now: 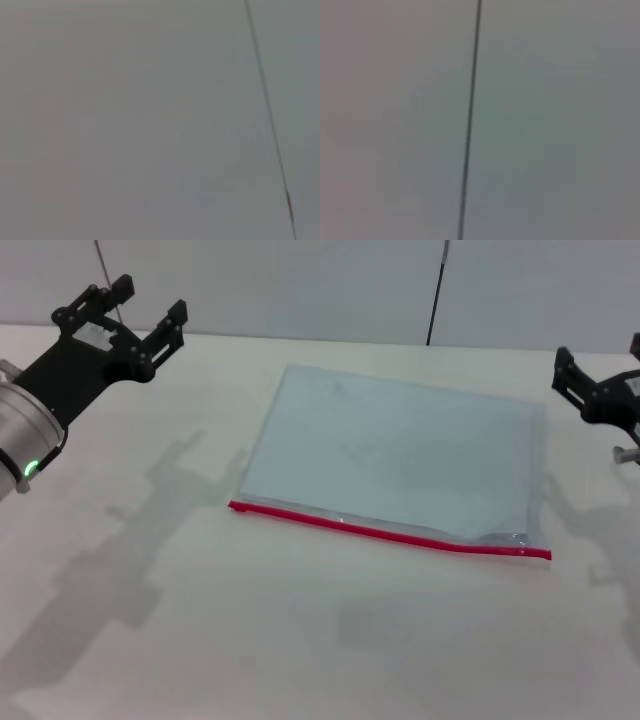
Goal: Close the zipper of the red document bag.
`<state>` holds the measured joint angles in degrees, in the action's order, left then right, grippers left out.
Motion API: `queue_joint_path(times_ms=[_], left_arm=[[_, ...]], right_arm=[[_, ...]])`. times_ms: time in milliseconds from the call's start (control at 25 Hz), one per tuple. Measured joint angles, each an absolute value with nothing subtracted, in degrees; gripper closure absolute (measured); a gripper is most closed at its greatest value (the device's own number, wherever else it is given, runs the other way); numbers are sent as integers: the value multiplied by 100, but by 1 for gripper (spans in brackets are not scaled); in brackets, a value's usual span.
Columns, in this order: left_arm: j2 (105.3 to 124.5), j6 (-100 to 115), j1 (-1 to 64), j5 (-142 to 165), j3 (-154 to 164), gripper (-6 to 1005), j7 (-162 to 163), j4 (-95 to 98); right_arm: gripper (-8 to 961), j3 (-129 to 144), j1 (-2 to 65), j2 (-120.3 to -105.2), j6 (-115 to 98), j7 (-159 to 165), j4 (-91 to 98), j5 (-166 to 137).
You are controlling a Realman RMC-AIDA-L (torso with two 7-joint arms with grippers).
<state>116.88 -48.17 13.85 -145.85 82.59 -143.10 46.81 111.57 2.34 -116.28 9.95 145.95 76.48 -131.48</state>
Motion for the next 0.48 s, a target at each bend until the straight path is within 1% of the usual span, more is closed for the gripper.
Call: queue_joint_path(times_ms=[160, 240, 480], left_arm=[[11703, -5242, 1455, -15878, 8679, 302, -15137, 4145], [11701, -5541, 1576, -16486, 8927, 302, -15702, 3672], [11724, -6023, 1947, -16617, 8749, 303, -16037, 2802]], right_arm=[[175, 11932, 782, -11628, 2829, 14733, 6361, -12382], [82, 12340, 1128, -11627, 3668, 15074, 5596, -11953], [88, 12968, 1809, -11623, 4643, 15875, 4310, -11283]])
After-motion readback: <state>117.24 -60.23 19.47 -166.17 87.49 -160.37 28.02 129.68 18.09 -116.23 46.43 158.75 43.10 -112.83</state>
